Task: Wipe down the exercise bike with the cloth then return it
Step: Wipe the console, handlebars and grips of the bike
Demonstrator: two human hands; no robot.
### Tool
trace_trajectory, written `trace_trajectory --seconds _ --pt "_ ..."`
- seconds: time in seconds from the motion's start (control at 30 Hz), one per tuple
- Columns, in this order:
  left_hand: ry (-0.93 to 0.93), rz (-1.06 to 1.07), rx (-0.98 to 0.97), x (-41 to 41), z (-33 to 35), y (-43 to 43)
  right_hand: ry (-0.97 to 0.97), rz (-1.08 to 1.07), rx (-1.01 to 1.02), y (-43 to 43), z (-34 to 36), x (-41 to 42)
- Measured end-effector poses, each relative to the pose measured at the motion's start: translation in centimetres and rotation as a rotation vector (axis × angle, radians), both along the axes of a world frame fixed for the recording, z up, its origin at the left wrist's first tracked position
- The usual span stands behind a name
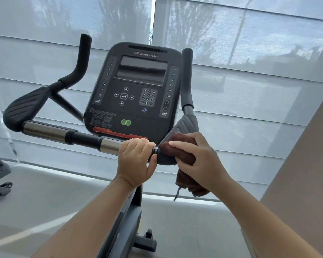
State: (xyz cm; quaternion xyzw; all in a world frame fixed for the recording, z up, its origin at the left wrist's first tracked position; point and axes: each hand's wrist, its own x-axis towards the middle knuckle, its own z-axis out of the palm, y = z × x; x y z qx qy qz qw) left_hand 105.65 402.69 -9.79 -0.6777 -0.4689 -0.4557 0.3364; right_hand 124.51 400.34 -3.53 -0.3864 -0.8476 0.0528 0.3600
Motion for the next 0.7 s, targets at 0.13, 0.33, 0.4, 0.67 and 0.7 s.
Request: trace_trajectory --seconds 0.13,0.33,0.4,0.67,0.7 --pt "-0.003 0.001 0.0 0.0 0.0 0.0 0.033 0.014 -0.029 1.5 2.7 0.3" --pt "0.0 0.006 0.009 -0.1 -0.1 0.0 -0.217 -0.228 0.037 4.1 3.4 -2.8" --pt "-0.004 0.001 0.008 -0.1 -0.1 0.1 -0.224 -0.226 0.028 3.9 3.1 -2.7" --pt "-0.001 0.004 0.026 0.0 0.1 0.0 -0.064 -0.097 0.074 0.6 0.5 -2.1" --pt "0.002 0.001 0.029 -0.1 0.0 0.0 -0.046 -0.104 0.096 0.3 0.2 -2.1"
